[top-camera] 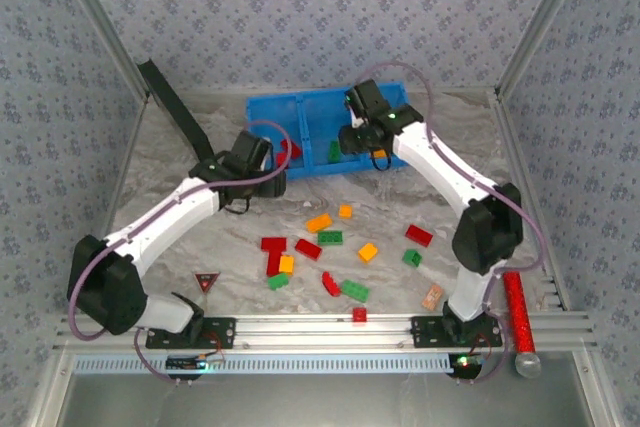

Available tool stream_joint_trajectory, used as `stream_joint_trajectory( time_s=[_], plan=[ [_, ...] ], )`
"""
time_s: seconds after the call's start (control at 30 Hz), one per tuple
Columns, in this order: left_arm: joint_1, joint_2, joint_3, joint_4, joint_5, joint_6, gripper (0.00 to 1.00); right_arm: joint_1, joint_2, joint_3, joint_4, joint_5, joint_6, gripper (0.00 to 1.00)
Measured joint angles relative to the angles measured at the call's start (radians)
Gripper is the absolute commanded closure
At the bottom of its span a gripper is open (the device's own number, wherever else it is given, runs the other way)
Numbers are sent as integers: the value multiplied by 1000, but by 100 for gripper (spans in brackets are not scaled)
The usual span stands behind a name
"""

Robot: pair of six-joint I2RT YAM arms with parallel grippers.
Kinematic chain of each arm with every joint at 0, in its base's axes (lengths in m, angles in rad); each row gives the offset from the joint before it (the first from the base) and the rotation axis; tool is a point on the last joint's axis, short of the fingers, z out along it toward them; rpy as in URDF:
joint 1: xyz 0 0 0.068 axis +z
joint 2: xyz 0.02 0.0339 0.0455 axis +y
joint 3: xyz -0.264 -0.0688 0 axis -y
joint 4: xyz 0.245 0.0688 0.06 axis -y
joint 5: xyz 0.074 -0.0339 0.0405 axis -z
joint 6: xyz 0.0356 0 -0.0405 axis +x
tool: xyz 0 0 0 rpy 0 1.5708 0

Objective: Sort the legos into containers by color
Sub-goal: Place the lego in the container.

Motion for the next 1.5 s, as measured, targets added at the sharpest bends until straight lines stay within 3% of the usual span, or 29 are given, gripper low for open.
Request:
stream_joint_trajectory(
  time_s=[0.33, 0.53, 1.17, 1.5],
  plan=[
    [-102, -65, -147, -31, -2, -98, 22, 21, 301, 274, 9, -4, -108, 65],
    [-142, -66, -207, -14, -8, -130, 20, 19, 408, 306, -1, 14, -129, 64],
    [-179, 88, -250, 74, -7, -188, 18, 12, 484, 309, -2, -7, -145, 54],
    [-183, 122, -287, 80, -21, -217, 19, 7, 499, 317, 16, -10, -146, 43]
  ],
)
